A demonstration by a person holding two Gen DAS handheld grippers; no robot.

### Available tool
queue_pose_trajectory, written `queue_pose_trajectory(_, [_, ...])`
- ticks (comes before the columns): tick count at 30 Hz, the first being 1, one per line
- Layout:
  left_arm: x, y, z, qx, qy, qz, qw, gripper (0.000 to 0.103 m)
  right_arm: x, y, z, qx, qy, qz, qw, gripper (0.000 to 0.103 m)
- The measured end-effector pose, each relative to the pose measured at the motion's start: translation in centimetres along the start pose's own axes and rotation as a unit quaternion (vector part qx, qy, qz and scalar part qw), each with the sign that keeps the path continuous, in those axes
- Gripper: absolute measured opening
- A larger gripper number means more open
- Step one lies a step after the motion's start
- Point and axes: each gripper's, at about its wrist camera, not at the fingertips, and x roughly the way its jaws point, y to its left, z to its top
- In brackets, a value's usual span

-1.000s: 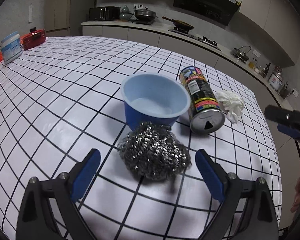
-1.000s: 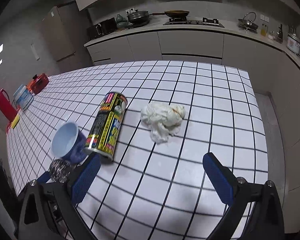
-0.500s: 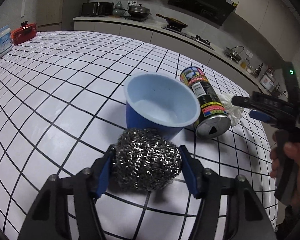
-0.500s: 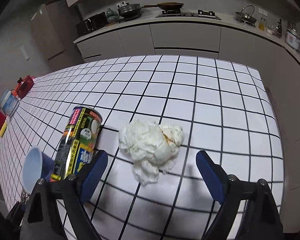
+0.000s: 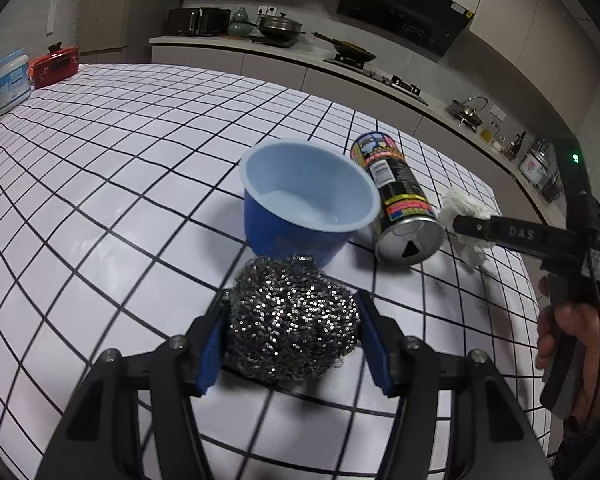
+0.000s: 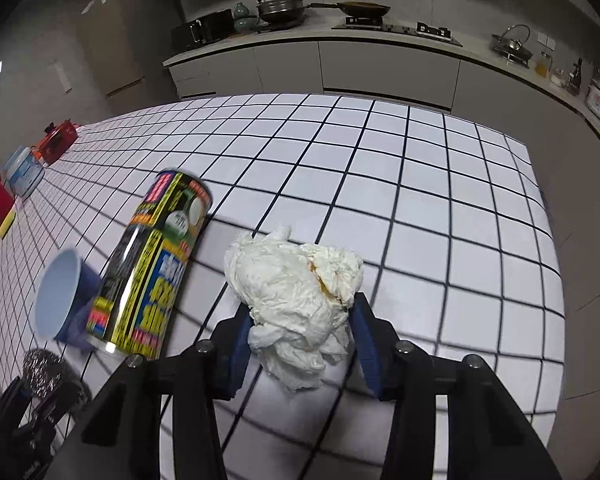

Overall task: Collect trash
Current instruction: 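Grasp the steel wool scrubber with left tool while right tool grasps the white tissue, then lift the scrubber and tissue and carry them toward the bin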

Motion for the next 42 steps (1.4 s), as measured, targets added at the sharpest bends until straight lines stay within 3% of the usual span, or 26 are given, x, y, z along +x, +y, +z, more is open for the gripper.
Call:
queue_pose_trajectory(13, [-0.7, -2.9, -1.3, 0.006, -0.001, 0.016, 0.9999, 0.06, -5.9, -1.2, -5.4, -0.008, -0.01, 0.015, 1.0, 0.049])
queue_pose_trajectory(30, [-3.1, -5.7, -2.3, 0.015, -0.017, 0.008, 0.9997, 0.06, -10.4, -1.7, -7.8, -0.012, -0.019, 0.018, 1.0, 0.049])
queue_pose_trajectory(42, [-4.8, -8.6, -3.7, 0.028, -0.021, -0.003, 0.9994, 0.06, -13.7, -4.2, -9.7, 0.002, -0.033, 0.014, 0.999, 0.049])
